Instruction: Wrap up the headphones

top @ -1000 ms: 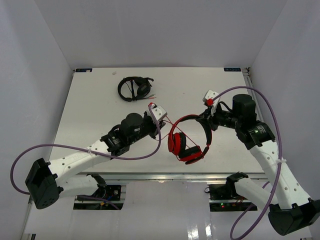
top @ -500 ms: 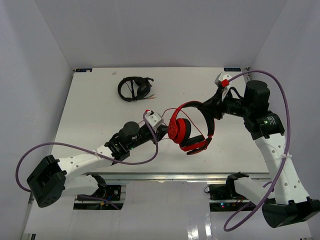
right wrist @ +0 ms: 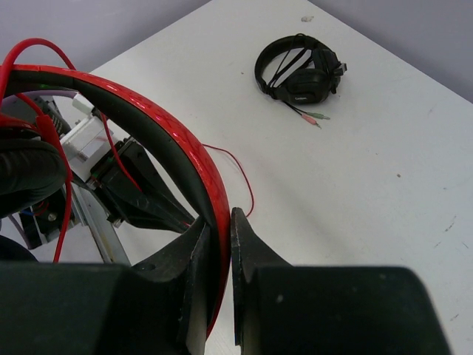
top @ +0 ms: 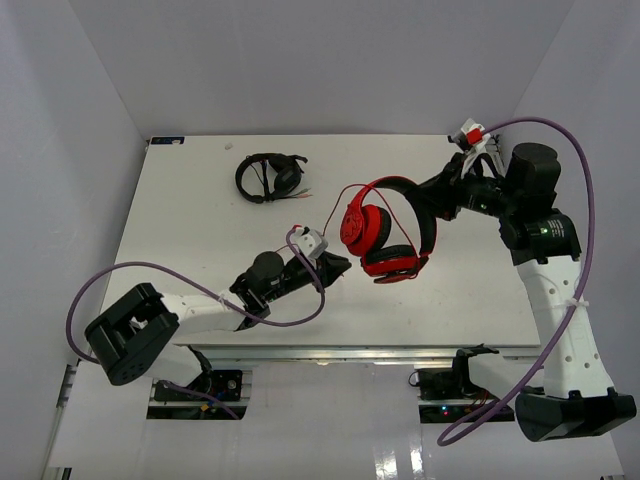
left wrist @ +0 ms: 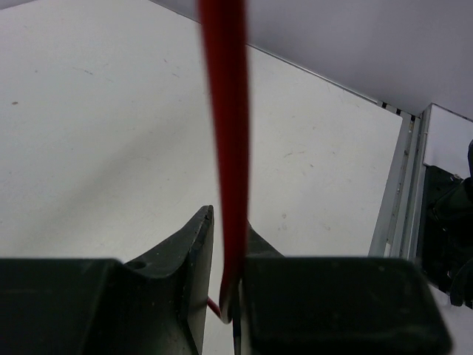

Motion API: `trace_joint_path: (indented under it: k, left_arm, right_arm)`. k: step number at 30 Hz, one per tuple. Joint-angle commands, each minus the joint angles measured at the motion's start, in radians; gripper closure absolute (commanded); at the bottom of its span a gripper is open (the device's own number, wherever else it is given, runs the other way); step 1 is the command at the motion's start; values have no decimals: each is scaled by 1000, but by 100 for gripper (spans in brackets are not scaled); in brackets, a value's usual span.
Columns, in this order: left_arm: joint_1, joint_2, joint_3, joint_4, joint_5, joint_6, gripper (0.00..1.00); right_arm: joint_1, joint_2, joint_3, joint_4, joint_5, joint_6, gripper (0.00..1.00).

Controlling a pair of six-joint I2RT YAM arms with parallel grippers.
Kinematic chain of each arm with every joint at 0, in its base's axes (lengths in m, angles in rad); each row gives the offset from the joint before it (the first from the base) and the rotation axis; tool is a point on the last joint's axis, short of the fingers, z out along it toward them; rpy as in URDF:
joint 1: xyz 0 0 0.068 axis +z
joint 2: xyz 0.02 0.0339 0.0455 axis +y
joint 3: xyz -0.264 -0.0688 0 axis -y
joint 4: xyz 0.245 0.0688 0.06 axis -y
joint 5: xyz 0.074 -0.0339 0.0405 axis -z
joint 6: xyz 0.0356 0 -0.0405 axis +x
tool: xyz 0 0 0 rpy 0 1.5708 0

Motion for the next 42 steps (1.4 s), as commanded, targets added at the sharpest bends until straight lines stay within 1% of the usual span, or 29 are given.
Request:
trace_joint_path:
  k: [1,6,13,18,20,23,26,27,29,31,38,39,42]
  left_arm:
    - [7,30,-37,166,34,-44,77]
    - [7,48,-61,203,37,-58,79]
    - [7,88,-63,231,49,-72,90]
    - [6,135,-60,255,74,-106,96]
    - [6,156,-54,261,89,-124,97]
    - [-14,171,-38,239,84,-144,98]
    - [-55,170,-5,146,46,-142,99]
    - [-70,170,7,119,44,-142,99]
    - [-104,162,46,49,12,-123,99]
    - [-138,148,72,-33,-21,-113,99]
    - [-179,89,165,-248,-83,-104,99]
    - [-181,83,168,-269,-85,-103,99]
    - [-190,56,195,-325,-93,-102,99]
  right_arm:
    - [-27,6,70,71,-5,113,92]
    - [-47,15,72,86,0,146,92]
    - [-72,23,79,118,-13,203,92]
    - [-75,30,86,124,48,255,92]
    - [-75,30,70,135,109,302,92]
    - [-75,21,30,159,252,360,92]
    - [-71,19,-19,194,387,435,92]
    - [-65,16,-32,195,393,450,92]
    - [-32,13,-64,225,490,472,92]
    - [-10,15,-98,244,541,475,92]
    - [39,15,-182,343,791,444,92]
    - [42,17,-191,357,798,439,92]
    - [58,43,-233,413,921,397,92]
